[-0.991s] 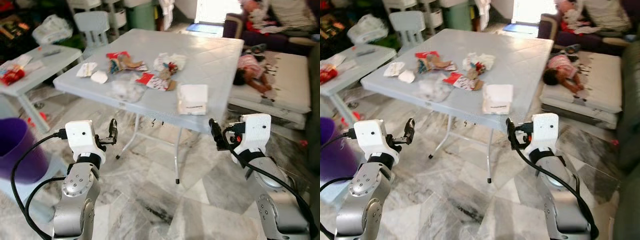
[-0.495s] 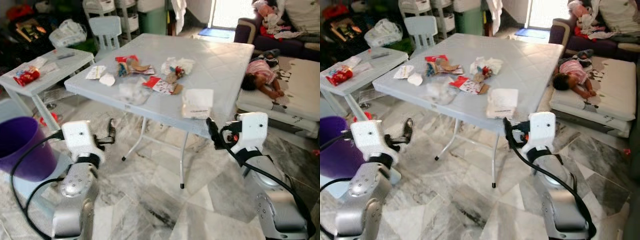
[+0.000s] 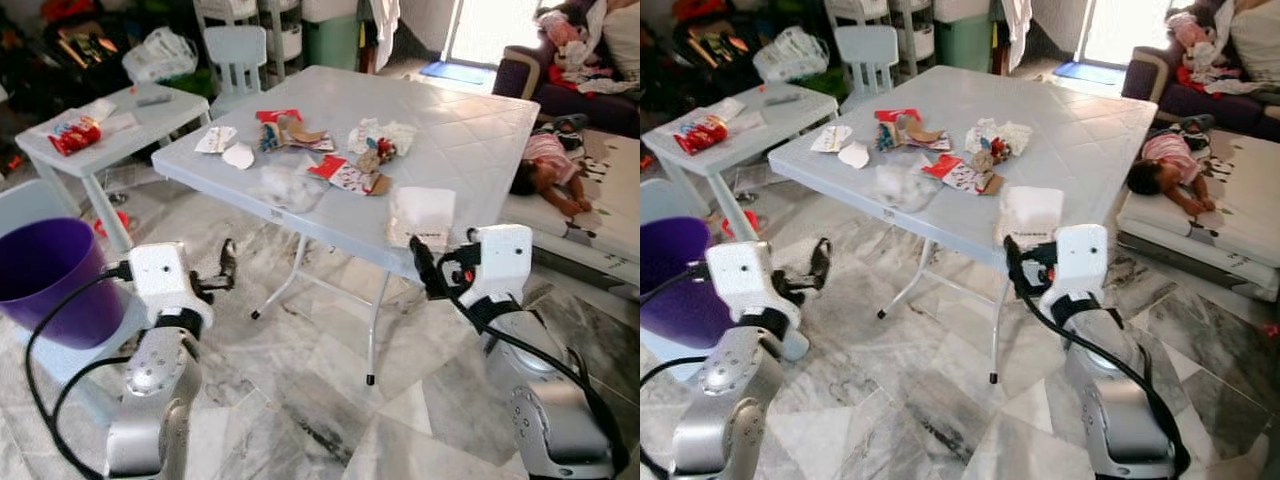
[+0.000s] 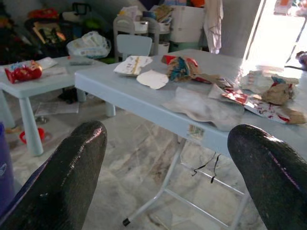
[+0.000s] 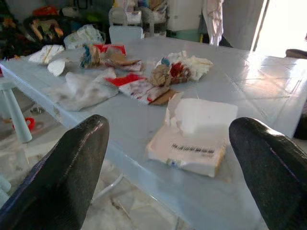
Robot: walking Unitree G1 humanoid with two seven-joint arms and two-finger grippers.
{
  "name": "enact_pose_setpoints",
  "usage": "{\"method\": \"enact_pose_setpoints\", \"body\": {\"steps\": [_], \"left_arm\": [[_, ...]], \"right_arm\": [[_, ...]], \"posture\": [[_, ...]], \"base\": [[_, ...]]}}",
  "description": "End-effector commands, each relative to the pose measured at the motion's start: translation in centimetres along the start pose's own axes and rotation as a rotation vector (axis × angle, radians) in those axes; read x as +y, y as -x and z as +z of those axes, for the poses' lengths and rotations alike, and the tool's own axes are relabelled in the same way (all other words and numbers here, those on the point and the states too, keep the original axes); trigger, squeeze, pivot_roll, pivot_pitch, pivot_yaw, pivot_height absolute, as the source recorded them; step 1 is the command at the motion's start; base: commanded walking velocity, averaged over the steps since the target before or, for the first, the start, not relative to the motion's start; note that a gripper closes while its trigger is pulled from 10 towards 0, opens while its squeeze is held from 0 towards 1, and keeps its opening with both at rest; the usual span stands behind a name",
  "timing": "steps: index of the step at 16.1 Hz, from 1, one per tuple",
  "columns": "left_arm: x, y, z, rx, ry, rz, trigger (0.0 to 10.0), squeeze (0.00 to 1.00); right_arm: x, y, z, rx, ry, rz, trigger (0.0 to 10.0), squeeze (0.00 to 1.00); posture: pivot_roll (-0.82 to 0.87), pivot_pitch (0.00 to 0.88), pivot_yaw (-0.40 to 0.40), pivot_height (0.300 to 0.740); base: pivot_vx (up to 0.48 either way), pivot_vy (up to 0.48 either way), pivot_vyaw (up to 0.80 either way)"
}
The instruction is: Picking trash to rubbish bin
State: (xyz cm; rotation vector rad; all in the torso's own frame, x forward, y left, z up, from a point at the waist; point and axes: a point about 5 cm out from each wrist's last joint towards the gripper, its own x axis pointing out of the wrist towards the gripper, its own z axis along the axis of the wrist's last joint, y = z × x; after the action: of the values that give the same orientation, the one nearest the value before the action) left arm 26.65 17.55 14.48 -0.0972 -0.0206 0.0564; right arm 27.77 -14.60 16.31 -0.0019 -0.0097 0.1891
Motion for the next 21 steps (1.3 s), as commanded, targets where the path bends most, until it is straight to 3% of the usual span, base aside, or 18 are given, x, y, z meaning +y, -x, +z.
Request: {"method": "enact_pose_setpoints", "body": {"steps": [1,21], "left_arm": [[-0.52,-0.03,-0.03,-0.003,0.004,-0.019,10.0,0.00],[-0.58,-0.09,-0.41,0.004,-0.002,-0.023,10.0,0.00]], "right_arm": [[-0.47,0.22,0.15,-0.007,0.013,-0.011,10.0,0.00],[-0.24,0.25,0.26,-0.019,0.042,0.008,10.0,0.00]], "posture": [[0.03,0.000,-0.008,0.740],[0.03,0.000,-0.008,0.740]], "base": [[0.390,0.000,0.00],[0.428,0.000,0.00]]}}
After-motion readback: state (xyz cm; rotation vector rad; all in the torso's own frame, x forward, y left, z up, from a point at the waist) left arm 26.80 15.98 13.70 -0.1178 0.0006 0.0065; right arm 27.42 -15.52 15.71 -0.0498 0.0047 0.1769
